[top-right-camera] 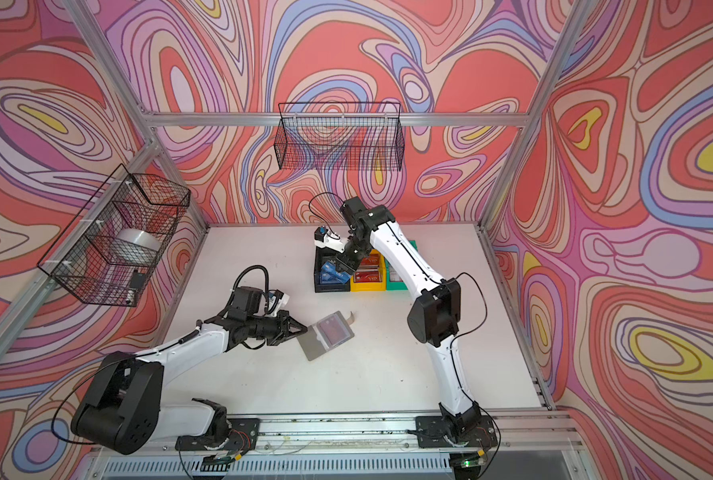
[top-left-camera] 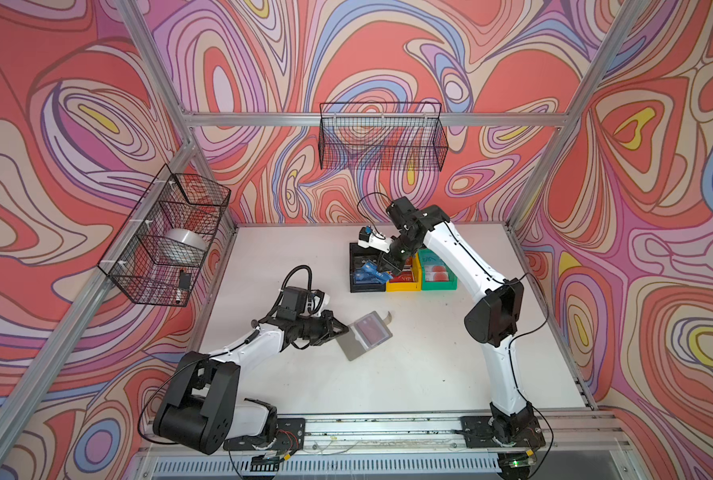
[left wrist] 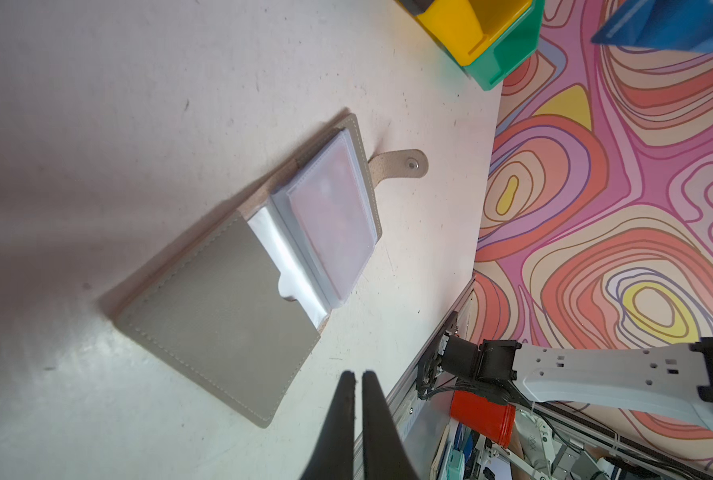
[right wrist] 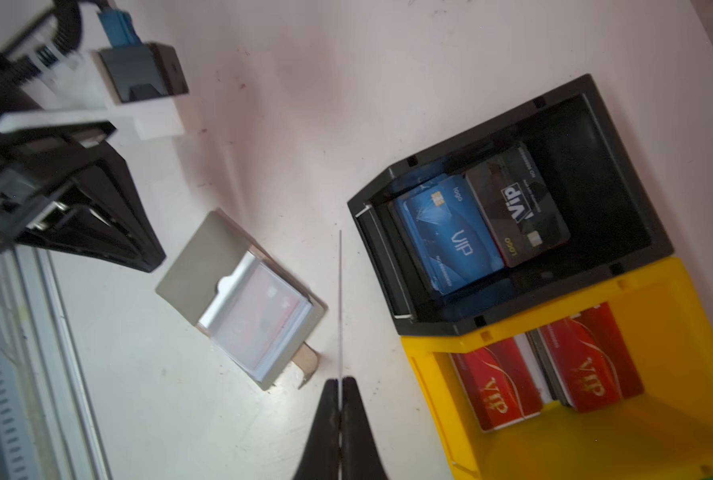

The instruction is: Take the credit cards out of the card holder

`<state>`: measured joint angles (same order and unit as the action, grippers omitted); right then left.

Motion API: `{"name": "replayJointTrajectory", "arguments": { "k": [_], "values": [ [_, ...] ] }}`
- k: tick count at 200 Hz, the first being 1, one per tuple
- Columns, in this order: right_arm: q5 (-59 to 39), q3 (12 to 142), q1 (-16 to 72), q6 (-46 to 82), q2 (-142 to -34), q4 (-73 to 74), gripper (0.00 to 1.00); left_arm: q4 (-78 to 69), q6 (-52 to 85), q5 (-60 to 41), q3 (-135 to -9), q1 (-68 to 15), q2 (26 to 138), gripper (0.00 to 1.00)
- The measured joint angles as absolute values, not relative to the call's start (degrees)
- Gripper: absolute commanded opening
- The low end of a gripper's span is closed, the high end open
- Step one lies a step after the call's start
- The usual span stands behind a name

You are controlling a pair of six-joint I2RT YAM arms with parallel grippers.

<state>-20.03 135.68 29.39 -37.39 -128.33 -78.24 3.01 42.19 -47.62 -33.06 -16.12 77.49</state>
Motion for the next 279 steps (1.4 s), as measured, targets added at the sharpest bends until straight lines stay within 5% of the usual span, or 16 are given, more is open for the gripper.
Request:
{"name": "replayJointTrajectory", "arguments": {
  "k": [111,279],
  "values": [
    [-13.1,141.8,31.5,-52.8,-137.5,-77.2,0.00,1.7,42.4,-46.9,-33.0,-16.1,79.4,0.09],
    [-7.1,140.4,32.7,-53.6,-139.6,-71.5,0.00,-2.5,42.0,-47.1,-32.5,-16.1,83.7,0.12]
  ]
}}
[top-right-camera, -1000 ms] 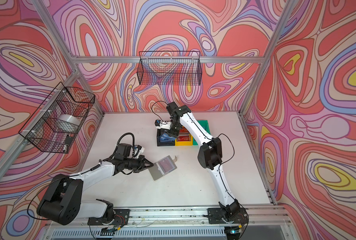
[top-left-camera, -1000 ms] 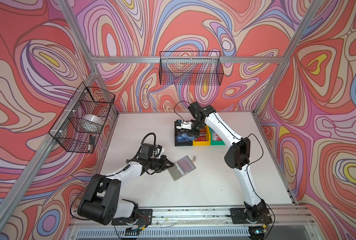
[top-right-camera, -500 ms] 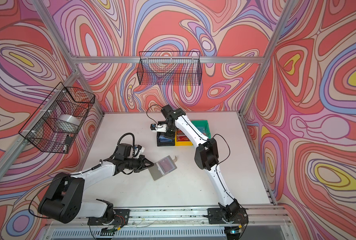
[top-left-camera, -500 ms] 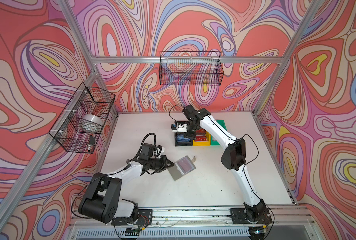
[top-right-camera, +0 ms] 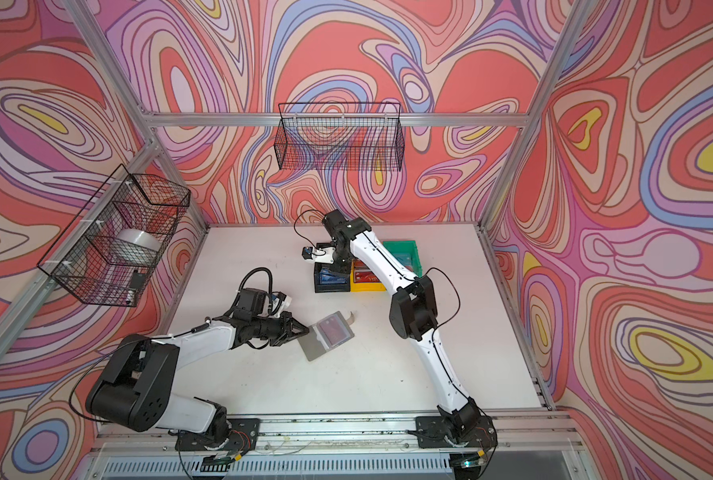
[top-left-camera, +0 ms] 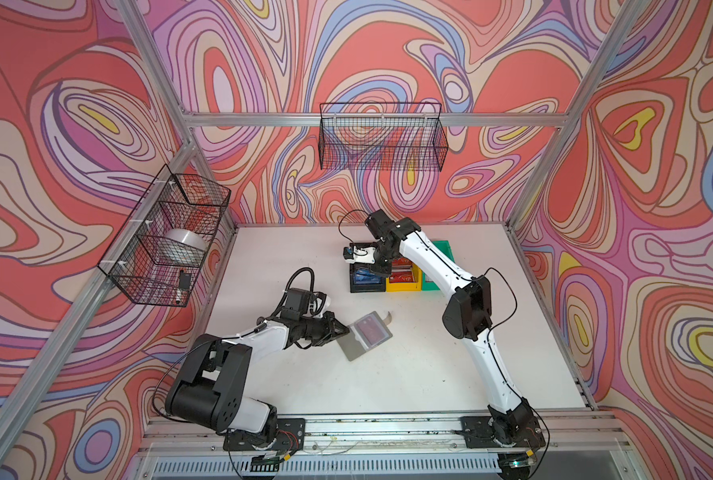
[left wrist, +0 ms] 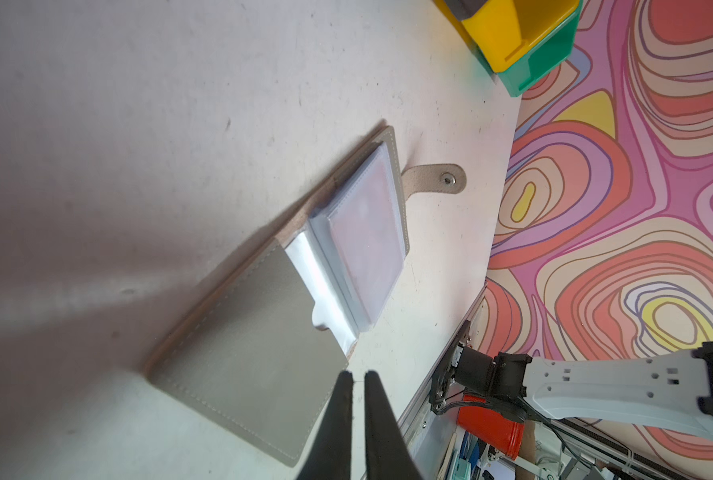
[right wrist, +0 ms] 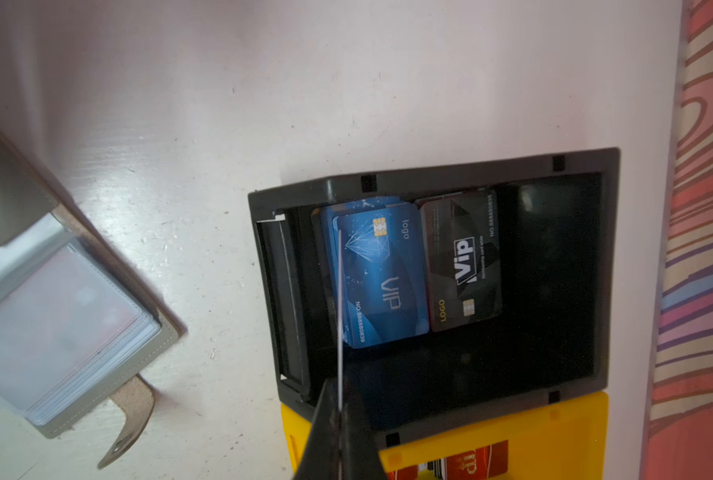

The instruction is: Take the credit cards out of the card holder

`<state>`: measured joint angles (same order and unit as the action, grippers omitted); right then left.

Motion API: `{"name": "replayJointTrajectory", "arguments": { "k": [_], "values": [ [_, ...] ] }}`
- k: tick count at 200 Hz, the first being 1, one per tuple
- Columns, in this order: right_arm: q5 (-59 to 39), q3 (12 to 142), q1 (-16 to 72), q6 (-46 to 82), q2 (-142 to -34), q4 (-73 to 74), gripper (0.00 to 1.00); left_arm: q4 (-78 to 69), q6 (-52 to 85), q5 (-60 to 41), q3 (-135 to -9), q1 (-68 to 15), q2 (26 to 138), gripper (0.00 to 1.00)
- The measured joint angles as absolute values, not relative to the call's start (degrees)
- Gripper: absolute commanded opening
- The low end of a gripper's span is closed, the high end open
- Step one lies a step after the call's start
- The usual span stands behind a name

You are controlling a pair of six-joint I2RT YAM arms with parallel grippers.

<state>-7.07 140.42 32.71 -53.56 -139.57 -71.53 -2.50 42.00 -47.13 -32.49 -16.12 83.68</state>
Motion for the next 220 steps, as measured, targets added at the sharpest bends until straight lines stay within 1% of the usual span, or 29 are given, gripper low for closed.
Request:
{"name": "replayJointTrajectory", "arguments": {
  "k": [66,119,220],
  "values": [
    [-7.0,139.5,33.4,-54.3,-142.2,-71.1,0.00,-2.6,41.7,-47.1,-32.5,-16.1,83.7,0.11],
    [-6.9,138.3,33.5,-54.7,-142.3,-70.4,0.00,-2.6,41.5,-47.1,-32.5,-16.1,84.5,0.11],
    [-4.7,135.4,33.4,-55.4,-142.3,-66.0,0.13,-2.3,41.1,-47.1,-32.5,-16.1,84.5,0.11]
  ]
}}
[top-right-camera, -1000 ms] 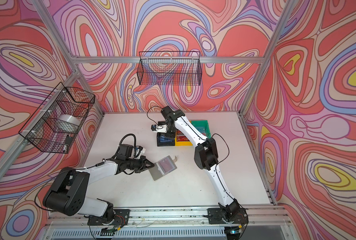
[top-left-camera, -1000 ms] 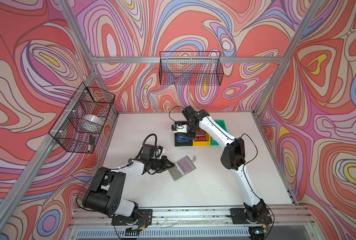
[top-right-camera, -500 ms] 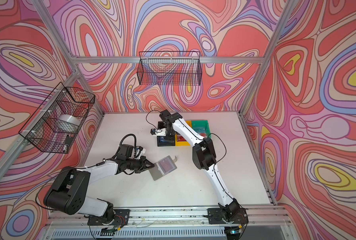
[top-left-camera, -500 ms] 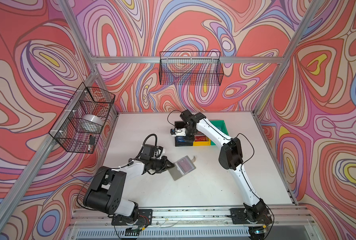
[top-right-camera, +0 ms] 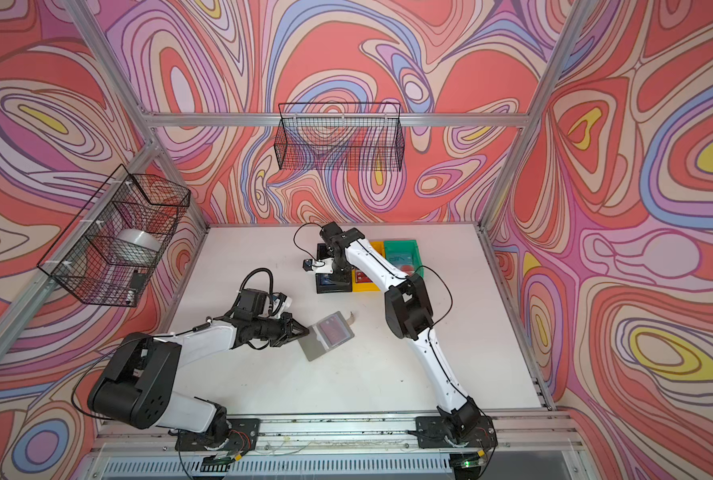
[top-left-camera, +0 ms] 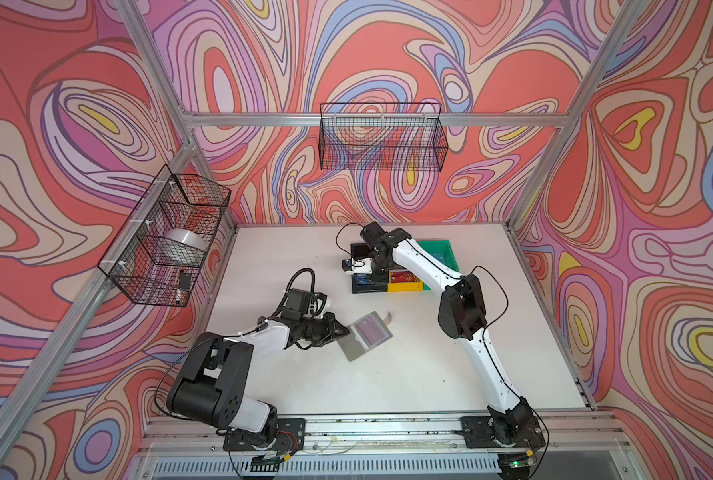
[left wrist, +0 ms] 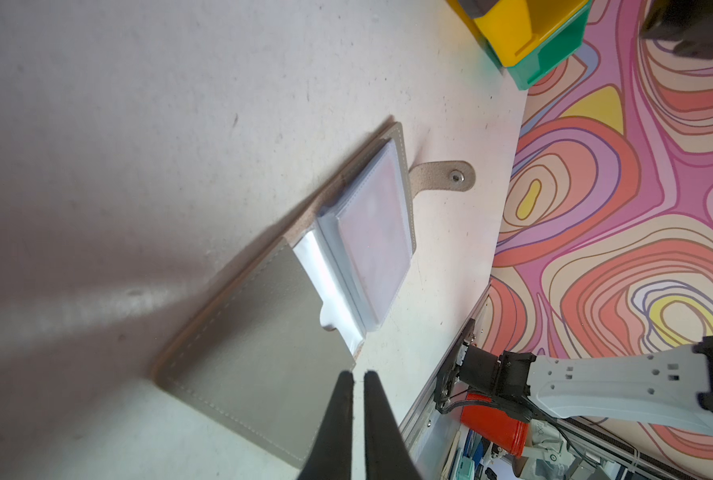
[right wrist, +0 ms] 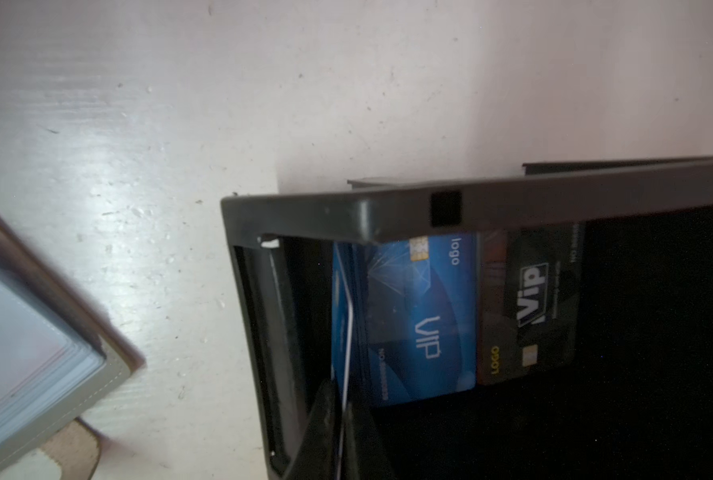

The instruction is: Take the credit cards out of the card holder

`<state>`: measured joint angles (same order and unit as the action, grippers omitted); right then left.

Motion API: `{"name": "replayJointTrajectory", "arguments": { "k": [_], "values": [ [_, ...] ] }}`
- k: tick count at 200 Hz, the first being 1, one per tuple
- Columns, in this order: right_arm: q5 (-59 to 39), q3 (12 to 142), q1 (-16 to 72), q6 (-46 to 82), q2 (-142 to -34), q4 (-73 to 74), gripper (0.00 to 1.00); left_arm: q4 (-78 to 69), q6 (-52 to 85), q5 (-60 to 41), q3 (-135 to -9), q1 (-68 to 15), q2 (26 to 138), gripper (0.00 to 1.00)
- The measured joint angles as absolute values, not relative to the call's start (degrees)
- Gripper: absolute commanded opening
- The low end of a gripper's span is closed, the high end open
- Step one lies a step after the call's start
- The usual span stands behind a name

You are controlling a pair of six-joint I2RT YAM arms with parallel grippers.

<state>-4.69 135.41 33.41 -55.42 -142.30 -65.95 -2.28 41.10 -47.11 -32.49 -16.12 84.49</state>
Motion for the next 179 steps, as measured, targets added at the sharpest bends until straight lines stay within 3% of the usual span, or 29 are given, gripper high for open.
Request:
{"name": "replayJointTrajectory", "arguments": {
  "k": [62,89,131,179],
  "values": [
    [-2.4,134.5,33.4,-55.2,-142.3,-60.5,0.27,-2.3,41.1,-47.0,-32.5,-16.1,84.5,0.11],
    [1.0,128.0,33.4,-53.2,-140.9,-51.1,0.39,-2.3,41.1,-46.8,-32.4,-16.1,84.5,0.11],
    [6.4,109.7,33.8,-46.1,-131.2,-33.7,0.34,-0.5,40.4,-45.4,-32.1,-16.1,84.2,0.11],
    [6.0,93.3,37.0,-32.4,-111.7,-23.8,0.32,2.9,39.1,-43.5,-31.9,-16.1,82.9,0.11]
  ]
}}
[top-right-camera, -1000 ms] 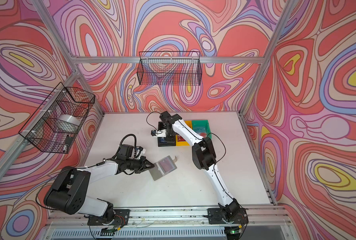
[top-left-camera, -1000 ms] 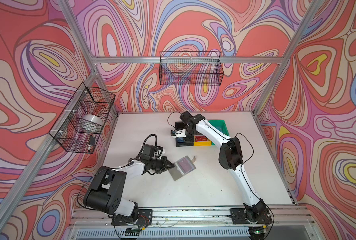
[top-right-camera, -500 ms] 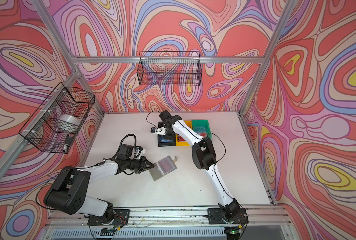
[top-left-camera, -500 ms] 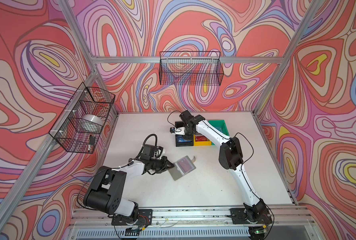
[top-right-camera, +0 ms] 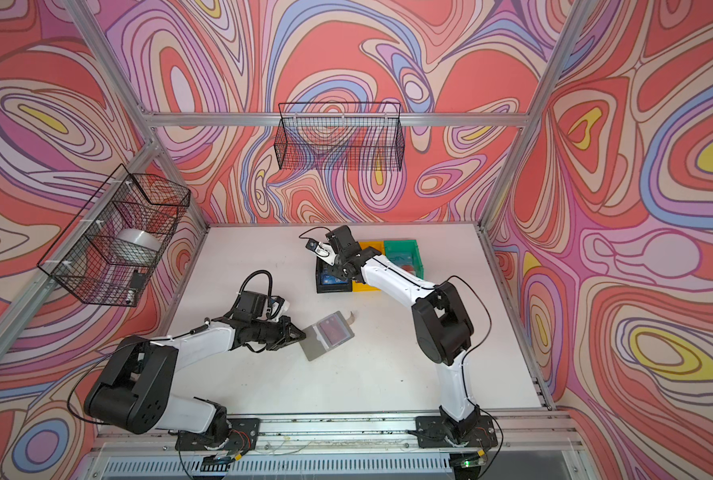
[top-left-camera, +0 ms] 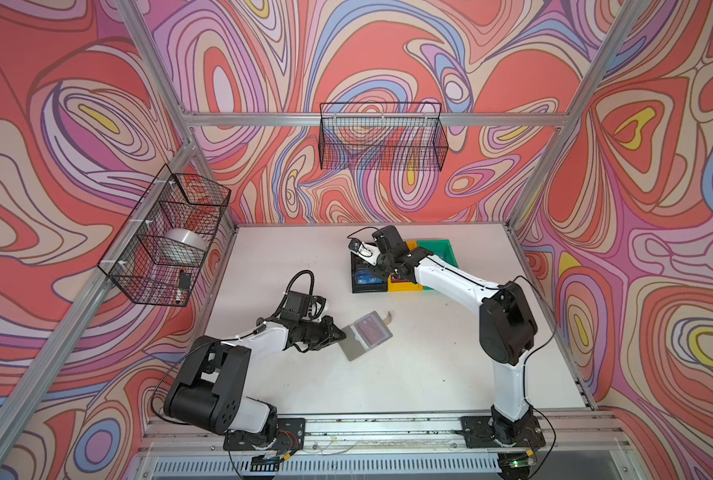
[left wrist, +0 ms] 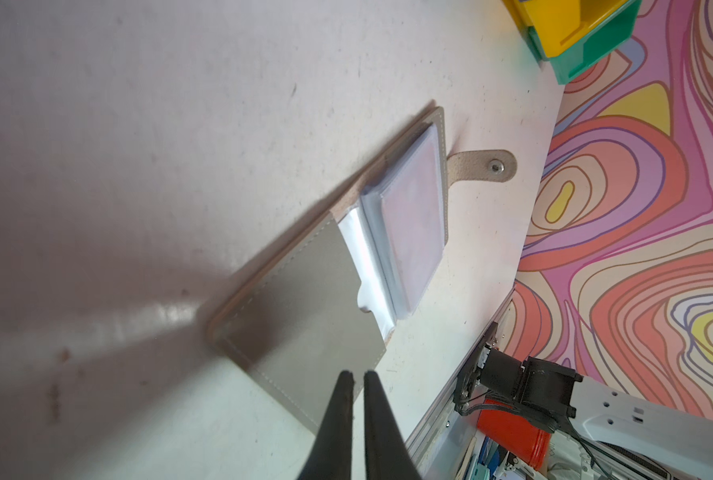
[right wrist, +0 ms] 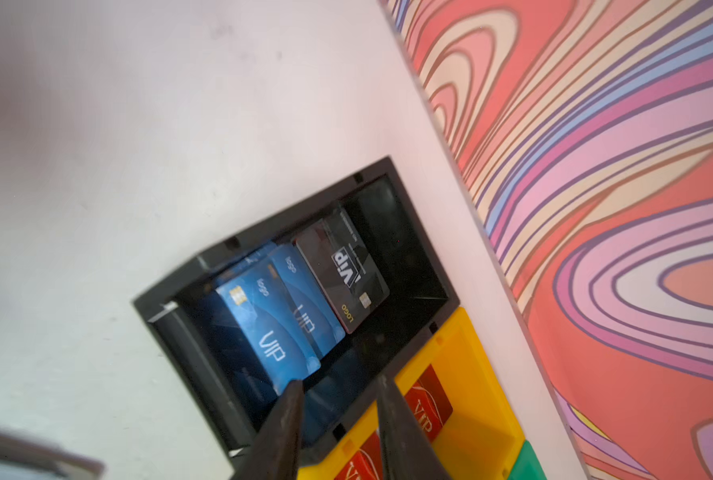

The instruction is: Take the credit cards out of the card holder

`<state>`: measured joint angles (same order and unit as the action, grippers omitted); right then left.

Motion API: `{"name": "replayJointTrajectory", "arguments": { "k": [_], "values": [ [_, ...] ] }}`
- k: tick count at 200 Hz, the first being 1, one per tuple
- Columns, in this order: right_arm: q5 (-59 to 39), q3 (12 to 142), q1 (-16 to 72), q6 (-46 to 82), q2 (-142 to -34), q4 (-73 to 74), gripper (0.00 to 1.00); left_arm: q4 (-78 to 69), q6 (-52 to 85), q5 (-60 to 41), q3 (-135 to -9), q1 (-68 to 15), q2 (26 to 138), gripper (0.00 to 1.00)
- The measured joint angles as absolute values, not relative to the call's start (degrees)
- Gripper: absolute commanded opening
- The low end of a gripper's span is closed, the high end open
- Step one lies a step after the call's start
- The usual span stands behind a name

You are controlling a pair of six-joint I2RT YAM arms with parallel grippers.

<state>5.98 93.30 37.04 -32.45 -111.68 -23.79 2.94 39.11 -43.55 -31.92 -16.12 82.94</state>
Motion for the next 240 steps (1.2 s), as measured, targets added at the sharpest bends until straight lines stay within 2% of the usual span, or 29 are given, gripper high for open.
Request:
{"name": "replayJointTrajectory", "arguments": {
  "k": [25,63,92,156,240],
  "values": [
    [2.6,89.2,38.9,-23.8,-106.3,-24.3,0.28,3.2,39.1,-43.4,-31.8,-16.1,83.0,0.11],
    [-3.1,82.8,39.4,-11.4,-106.3,-27.9,0.27,3.0,39.2,-43.5,-31.7,-16.1,83.9,0.11],
    [-5.1,77.5,39.4,-5.2,-107.6,-30.9,0.13,3.0,39.2,-43.5,-31.7,-16.1,84.8,0.11],
    [-8.4,74.5,39.4,-0.6,-108.3,-34.0,0.08,1.8,39.3,-43.4,-31.0,-17.2,86.9,0.06],
    [-11.0,72.6,39.6,0.6,-110.5,-33.8,0.04,2.1,38.8,-41.5,-30.7,-17.6,87.5,0.06]
  ]
}}
